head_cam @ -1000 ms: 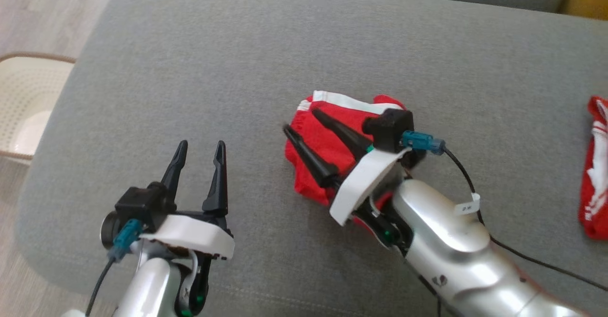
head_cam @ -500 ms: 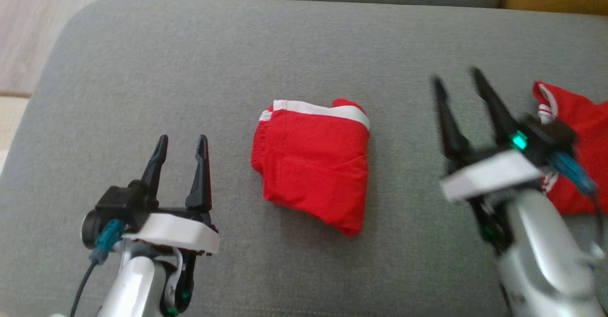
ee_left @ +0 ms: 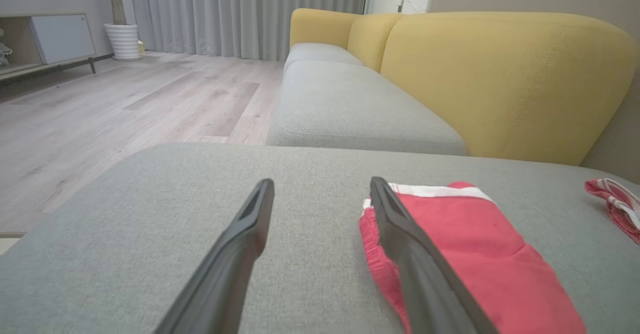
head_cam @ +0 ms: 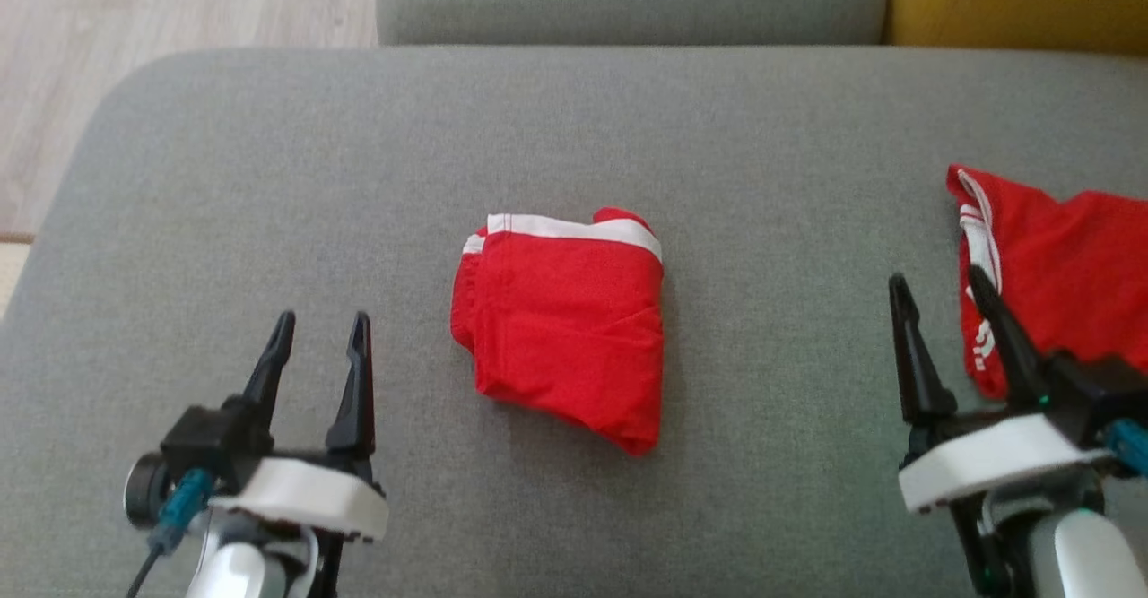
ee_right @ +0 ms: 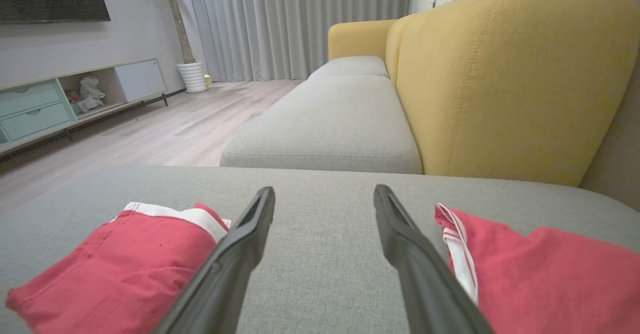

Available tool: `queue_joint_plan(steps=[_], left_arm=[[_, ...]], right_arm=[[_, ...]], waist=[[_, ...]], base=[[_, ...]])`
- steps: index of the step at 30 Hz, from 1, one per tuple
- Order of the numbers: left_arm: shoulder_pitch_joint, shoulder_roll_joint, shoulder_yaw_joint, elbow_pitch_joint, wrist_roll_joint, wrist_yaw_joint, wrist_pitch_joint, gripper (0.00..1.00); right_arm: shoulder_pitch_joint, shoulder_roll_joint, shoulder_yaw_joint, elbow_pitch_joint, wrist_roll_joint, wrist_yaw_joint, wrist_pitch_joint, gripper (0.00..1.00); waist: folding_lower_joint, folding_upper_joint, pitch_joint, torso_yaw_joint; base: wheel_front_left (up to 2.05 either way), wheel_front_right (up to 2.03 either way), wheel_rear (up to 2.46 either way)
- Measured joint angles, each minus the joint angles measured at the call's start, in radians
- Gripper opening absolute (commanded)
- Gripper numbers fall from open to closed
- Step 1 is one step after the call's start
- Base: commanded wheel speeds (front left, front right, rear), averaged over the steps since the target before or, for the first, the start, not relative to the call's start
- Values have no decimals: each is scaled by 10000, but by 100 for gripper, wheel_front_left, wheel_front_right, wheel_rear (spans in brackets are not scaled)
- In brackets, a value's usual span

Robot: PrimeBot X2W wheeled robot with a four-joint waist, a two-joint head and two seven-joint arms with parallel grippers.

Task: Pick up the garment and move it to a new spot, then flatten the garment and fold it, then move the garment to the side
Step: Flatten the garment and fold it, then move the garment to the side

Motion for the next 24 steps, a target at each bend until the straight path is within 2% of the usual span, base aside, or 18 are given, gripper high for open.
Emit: queue_joint_plan(steps=[10,24], left_arm=[[1167,148,-59,-330,0,253,428,100],[1301,318,-100,-640,0,374,616,100]], right_arm=[[1591,238,-232,-437,0,0,297,100],[1870,255,-399,-662,15,0,370,100]], waist=[[0,0,-762,103],[0,0,-867,30]], base=[[0,0,0],[0,0,0]])
